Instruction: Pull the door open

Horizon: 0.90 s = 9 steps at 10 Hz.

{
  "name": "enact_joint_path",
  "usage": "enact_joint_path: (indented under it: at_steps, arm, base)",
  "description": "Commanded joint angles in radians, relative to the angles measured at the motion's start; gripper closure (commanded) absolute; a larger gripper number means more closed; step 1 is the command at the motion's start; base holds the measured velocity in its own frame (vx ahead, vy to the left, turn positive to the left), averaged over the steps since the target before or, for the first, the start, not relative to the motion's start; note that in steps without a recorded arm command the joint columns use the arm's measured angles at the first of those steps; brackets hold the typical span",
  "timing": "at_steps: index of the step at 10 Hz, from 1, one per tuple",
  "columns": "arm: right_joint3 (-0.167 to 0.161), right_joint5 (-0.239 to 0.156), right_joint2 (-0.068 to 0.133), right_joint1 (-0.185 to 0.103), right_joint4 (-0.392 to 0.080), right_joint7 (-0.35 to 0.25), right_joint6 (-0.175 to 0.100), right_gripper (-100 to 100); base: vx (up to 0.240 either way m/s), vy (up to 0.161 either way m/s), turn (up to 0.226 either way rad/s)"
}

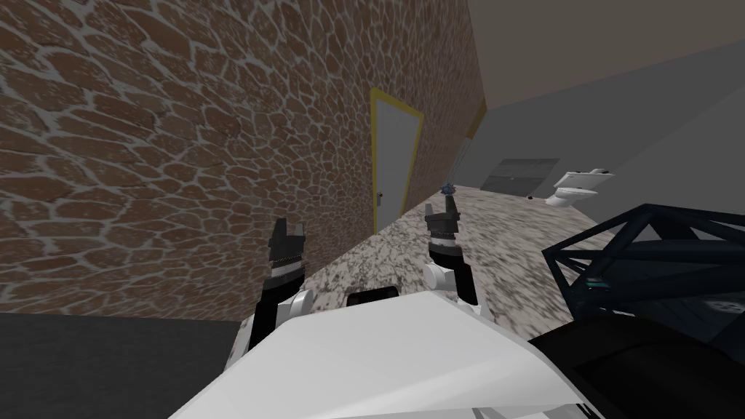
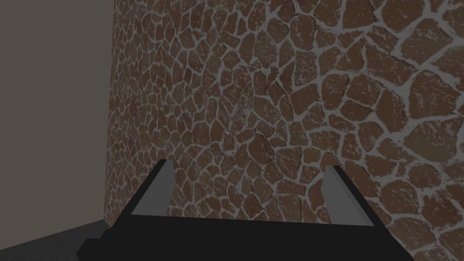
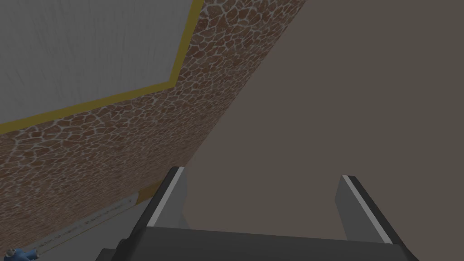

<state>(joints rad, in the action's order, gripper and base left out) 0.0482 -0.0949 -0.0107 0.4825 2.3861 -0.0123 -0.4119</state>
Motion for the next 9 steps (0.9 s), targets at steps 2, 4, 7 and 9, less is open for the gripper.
enact_joint_path:
  at_steps: [2, 4, 7, 9]
  arm:
    - [-0.003, 0.015, 0.015, -0.024, -0.048, 0.024, -0.008, -100]
    - [-0.005, 0.029, 0.027, -0.045, -0.090, 0.045, -0.014, -100]
    - [-0.008, 0.048, 0.044, -0.074, -0.149, 0.074, -0.024, -100]
    - [-0.010, 0.062, 0.055, -0.096, -0.192, 0.096, -0.031, -100]
  base:
    - [0.058, -0.016, 0.028]
    - [0.082, -0.038, 0.024]
    - [0.075, -0.031, 0.023]
    - [0.068, -0.020, 0.024]
